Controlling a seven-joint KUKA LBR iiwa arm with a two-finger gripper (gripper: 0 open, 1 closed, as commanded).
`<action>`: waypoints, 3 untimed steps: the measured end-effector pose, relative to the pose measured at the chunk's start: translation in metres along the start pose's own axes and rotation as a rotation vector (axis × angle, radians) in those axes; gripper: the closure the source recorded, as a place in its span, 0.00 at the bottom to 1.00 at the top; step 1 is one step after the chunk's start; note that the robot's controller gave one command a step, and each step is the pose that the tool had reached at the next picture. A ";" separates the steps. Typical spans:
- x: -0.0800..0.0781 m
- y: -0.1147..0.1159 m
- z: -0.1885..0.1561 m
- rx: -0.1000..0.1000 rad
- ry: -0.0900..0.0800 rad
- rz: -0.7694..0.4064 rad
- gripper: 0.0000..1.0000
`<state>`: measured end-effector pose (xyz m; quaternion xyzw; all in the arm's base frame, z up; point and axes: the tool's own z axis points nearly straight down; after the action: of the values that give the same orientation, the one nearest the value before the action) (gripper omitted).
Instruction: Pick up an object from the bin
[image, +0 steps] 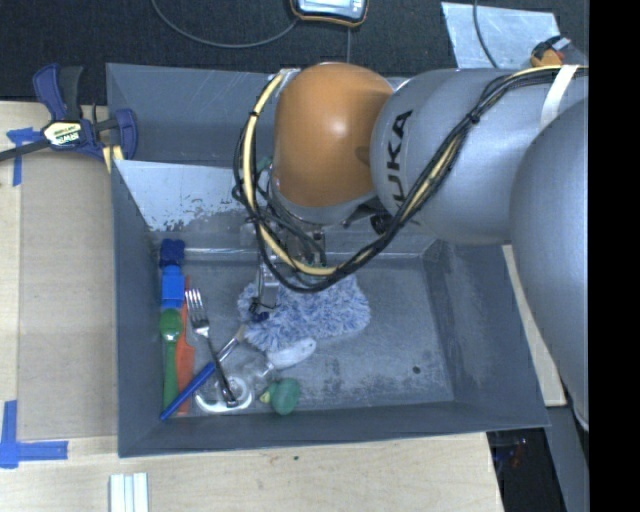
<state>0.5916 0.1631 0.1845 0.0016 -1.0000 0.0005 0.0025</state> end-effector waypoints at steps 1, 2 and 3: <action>-0.002 -0.001 -0.005 -0.002 -0.008 0.004 0.00; -0.017 -0.071 0.105 -0.004 -0.009 -0.243 0.00; -0.016 -0.067 0.113 -0.001 -0.016 -0.271 0.00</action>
Offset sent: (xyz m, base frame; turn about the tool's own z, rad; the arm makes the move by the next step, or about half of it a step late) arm 0.0154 -0.0778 -0.1145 -0.2552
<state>0.6077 0.0962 0.0718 0.1365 -0.9906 -0.0005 -0.0052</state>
